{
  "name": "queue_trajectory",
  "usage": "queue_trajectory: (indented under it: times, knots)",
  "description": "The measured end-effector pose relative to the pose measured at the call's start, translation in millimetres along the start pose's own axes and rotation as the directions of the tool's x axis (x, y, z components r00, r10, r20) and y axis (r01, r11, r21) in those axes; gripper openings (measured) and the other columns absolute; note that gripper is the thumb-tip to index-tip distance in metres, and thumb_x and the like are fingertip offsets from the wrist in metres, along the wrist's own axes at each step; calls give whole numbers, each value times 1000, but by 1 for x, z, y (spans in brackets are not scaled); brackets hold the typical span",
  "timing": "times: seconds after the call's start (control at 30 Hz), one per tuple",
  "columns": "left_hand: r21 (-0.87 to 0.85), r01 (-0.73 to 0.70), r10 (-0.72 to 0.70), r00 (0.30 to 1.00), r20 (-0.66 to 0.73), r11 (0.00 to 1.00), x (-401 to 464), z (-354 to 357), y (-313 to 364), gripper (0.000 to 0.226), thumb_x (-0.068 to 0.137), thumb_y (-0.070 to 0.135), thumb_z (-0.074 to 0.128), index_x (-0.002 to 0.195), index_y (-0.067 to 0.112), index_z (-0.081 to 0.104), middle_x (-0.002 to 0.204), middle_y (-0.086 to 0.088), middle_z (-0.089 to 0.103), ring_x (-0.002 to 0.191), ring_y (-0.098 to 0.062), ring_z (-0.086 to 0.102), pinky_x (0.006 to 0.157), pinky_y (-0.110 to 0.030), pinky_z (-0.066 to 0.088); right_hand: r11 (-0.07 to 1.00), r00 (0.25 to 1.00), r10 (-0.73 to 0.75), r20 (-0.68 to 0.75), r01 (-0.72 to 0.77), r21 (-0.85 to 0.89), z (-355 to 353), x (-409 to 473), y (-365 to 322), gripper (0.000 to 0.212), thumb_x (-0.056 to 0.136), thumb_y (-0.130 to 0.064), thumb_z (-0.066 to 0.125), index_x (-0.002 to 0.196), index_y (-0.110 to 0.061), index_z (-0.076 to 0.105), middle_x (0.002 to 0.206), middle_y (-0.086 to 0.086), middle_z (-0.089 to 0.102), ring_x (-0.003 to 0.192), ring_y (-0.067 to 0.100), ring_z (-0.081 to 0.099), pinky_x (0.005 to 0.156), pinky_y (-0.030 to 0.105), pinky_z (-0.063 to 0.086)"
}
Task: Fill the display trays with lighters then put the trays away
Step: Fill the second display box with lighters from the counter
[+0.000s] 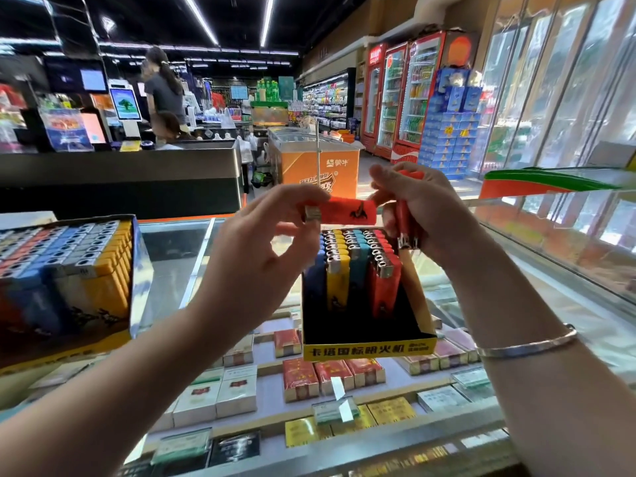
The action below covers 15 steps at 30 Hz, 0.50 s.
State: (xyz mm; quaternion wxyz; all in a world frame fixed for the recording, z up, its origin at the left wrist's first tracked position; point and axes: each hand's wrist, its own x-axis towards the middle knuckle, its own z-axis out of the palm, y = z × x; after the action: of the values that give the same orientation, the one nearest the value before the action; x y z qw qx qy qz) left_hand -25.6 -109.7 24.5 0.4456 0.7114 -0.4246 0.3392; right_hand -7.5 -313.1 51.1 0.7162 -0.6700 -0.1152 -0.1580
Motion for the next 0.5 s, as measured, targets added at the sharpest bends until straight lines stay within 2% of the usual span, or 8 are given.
queue_trajectory:
  times: [0.1,0.2,0.33,0.5]
  knots:
    - [-8,20,-19,997,70,1000,4,2,5,17,86,17,52,100,24,58,89,9,64,79,-5,63,72,-14,50,999,984,35,-175,-41,-33,-13,5,6,18,86,-25,64,78,-10,55,52,4,63,33,11,48,35,17,38]
    - [34,20,-27,975,222,999,5,9,6,12,89,22,55,99,26,60,86,18,62,74,-2,62,66,-15,50,995,953,79,-292,-94,-40,-20,10,16,18,87,-22,63,83,-7,54,49,5,59,32,12,47,35,17,36]
    - [218,-3,-88,908,409,976,5,20,7,29,84,39,52,109,24,53,84,15,64,74,-3,62,66,-28,54,989,932,125,-340,-145,-35,-24,12,23,19,88,-23,62,79,-8,55,53,7,58,33,12,47,36,17,38]
    - [250,-147,27,903,428,957,7,29,15,18,83,25,65,100,19,67,92,5,71,73,-10,66,64,-34,58,989,933,134,-334,-148,-18,-26,14,25,20,87,-23,62,79,-7,54,52,7,58,33,12,48,37,17,38]
